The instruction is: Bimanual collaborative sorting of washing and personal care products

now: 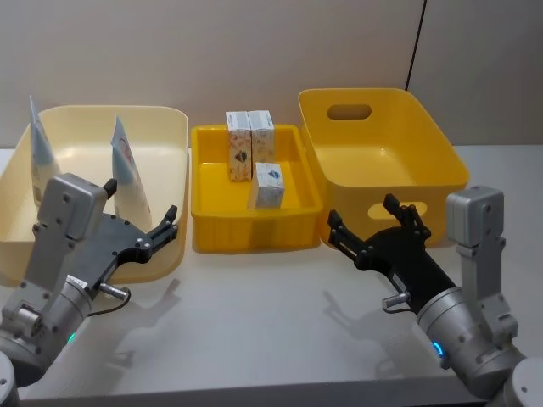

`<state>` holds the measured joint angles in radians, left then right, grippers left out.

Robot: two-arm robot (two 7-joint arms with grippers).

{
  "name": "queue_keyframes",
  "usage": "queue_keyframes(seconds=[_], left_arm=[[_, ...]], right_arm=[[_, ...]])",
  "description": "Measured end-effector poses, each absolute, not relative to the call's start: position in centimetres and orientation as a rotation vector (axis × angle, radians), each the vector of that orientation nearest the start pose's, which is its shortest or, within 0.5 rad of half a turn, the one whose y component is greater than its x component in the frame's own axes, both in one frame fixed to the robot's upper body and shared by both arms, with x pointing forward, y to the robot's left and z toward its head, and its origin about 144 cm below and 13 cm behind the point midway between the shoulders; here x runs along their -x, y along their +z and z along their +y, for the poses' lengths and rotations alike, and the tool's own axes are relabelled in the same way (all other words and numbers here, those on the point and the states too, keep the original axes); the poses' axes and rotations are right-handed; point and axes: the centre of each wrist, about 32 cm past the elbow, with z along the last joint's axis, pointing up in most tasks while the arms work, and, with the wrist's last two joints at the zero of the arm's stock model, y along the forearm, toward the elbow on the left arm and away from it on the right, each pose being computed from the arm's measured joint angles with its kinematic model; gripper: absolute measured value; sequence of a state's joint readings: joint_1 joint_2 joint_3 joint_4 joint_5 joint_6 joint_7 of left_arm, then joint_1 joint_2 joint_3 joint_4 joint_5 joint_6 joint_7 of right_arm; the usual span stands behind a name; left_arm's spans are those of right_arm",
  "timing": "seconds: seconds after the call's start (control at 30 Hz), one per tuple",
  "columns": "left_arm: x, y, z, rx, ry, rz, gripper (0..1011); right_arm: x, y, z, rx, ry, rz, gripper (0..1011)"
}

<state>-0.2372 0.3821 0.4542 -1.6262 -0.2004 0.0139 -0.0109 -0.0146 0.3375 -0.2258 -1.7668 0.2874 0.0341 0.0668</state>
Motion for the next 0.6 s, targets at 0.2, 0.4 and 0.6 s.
queue_keyframes(seconds=[0.2, 0.4, 0.6], left_arm=[[-49.2, 120.44, 19.84, -0.061, 1.124, -0.268, 999], [-49.2, 120.44, 19.84, -0.061, 1.124, -0.268, 1000], [-49.2, 120.44, 19.84, -0.061, 1.124, -0.268, 1000]], right_arm=[[-44.33, 118.87, -23.71, -0.026, -1.229, -0.075, 1001], [-44.33, 118.87, -23.71, -0.026, -1.229, -0.075, 1001], [-44.33, 118.87, -23.71, -0.026, -1.23, -0.075, 1001]])
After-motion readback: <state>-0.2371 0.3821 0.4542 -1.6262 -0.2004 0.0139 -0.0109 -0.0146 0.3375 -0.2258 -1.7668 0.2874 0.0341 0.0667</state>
